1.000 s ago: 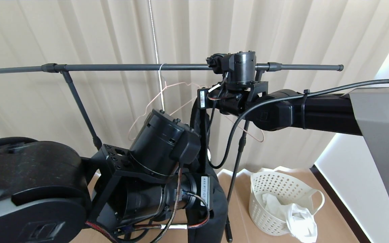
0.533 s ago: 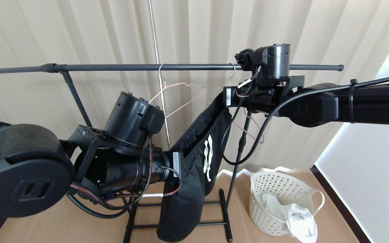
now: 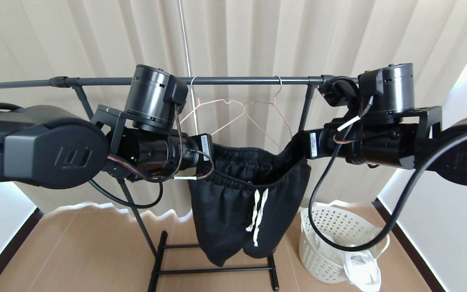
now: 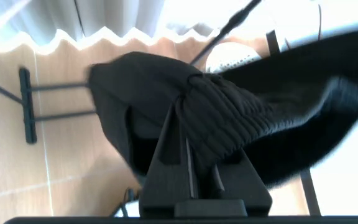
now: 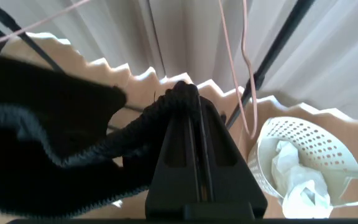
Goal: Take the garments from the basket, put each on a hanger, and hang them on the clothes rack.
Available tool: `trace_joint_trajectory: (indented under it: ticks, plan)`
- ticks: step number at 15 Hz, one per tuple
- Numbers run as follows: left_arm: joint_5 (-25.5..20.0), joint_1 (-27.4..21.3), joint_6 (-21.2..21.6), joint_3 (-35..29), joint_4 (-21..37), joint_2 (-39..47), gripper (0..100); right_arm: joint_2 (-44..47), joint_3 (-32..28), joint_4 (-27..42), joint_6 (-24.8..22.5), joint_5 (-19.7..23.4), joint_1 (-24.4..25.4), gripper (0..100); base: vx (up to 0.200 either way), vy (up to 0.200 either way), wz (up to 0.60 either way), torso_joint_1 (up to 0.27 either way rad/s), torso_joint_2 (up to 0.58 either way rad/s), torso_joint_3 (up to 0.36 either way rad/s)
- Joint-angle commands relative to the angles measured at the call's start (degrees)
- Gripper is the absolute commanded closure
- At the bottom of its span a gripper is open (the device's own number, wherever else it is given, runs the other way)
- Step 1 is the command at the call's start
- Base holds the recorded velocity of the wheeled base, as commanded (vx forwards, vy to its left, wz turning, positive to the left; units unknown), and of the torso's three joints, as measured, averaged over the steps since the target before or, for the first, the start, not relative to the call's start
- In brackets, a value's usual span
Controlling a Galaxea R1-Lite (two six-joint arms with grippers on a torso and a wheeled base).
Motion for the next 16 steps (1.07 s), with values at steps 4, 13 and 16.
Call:
trace_joint_trajectory:
  ticks: [4,13,16]
  plan:
    - [1.4,0.1,1.6,-8.8,0.1,5.6,100,-4.8,4.9,2.7,-0.8,-0.2,-0.1,100,0.000,0.000,0.00,0.000,0.00,0.000]
    - [1.8,-1.9,3.1,-14.8,0.3,6.0,100,-7.6,11.8,5.2,-12.2,3.4,-2.0,0,0.000,0.000,0.00,0.000,0.00,0.000]
    - [2.5,-2.2,3.1,-16.2,0.4,6.2,100,-10.1,16.2,5.1,-19.2,9.5,-3.0,0,0.000,0.000,0.00,0.000,0.00,0.000]
